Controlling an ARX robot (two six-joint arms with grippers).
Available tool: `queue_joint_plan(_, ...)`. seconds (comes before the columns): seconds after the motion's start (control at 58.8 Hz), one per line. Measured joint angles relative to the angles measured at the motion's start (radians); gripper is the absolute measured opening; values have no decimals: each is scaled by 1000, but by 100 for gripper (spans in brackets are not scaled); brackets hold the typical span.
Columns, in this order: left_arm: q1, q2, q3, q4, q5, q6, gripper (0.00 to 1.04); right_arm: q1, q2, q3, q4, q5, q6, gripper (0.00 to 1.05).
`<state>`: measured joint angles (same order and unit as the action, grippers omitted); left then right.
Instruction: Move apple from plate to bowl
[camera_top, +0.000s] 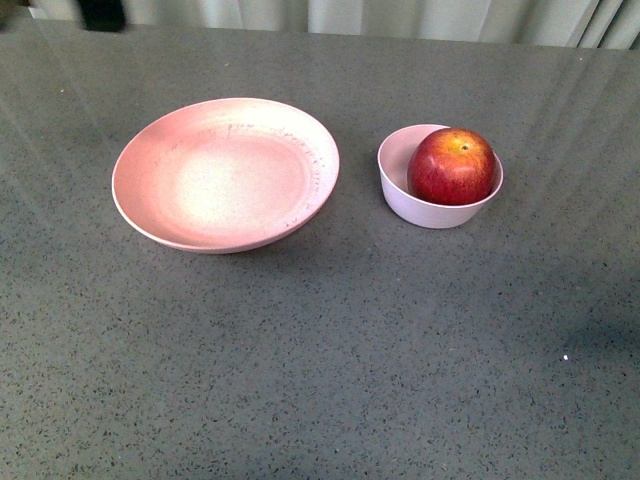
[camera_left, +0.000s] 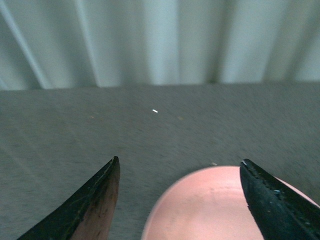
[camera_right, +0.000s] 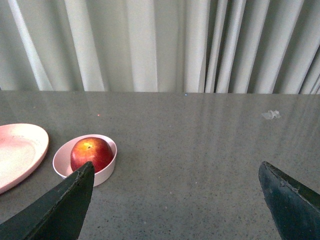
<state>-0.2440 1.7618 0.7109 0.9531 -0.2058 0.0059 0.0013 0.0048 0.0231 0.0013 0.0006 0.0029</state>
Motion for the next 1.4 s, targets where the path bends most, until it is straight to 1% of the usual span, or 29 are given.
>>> queue_joint_plan(0.034,45,-64,-77,71,25,0,59,0,0,0,0,0,0,96)
queue_joint_plan(0.051,75,-118,-127,96,48,-2,54,0,0,0,0,0,0,96)
queue_joint_plan(0.102,130,-238,-231,110,91,-3,41,0,0,0,0,0,0,96)
queue_joint_plan(0.119,135,-251,-245,111,93,-3,39,0,0,0,0,0,0,96)
queue_joint_plan(0.221,159,-343,-359,113,113,-3,20,0,0,0,0,-2,0,96)
queue_joint_plan(0.272,162,-365,-390,112,125,-3,13,0,0,0,0,-1,0,96)
queue_joint_plan(0.323,167,-404,-428,107,134,-4,2,0,0,0,0,-1,0,96)
queue_joint_plan(0.391,174,-461,-470,99,144,-4,2,0,0,0,0,0,0,96)
queue_joint_plan(0.425,179,-466,-489,124,152,-4,2,0,0,0,0,0,0,96)
queue_joint_plan(0.476,215,-483,-529,145,199,-4,2,0,0,0,0,-2,0,96)
queue_joint_plan(0.579,241,-550,-581,107,200,-4,2,0,0,0,0,-1,0,96)
queue_joint_plan(0.885,241,-833,-663,-84,206,-4,2,0,0,0,0,-1,0,96)
queue_joint_plan(1.242,241,-1083,-695,-296,206,-4,2,0,0,0,0,-1,0,96)
queue_joint_plan(1.395,241,-1210,-696,-412,206,-4,2,0,0,0,0,-1,0,96)
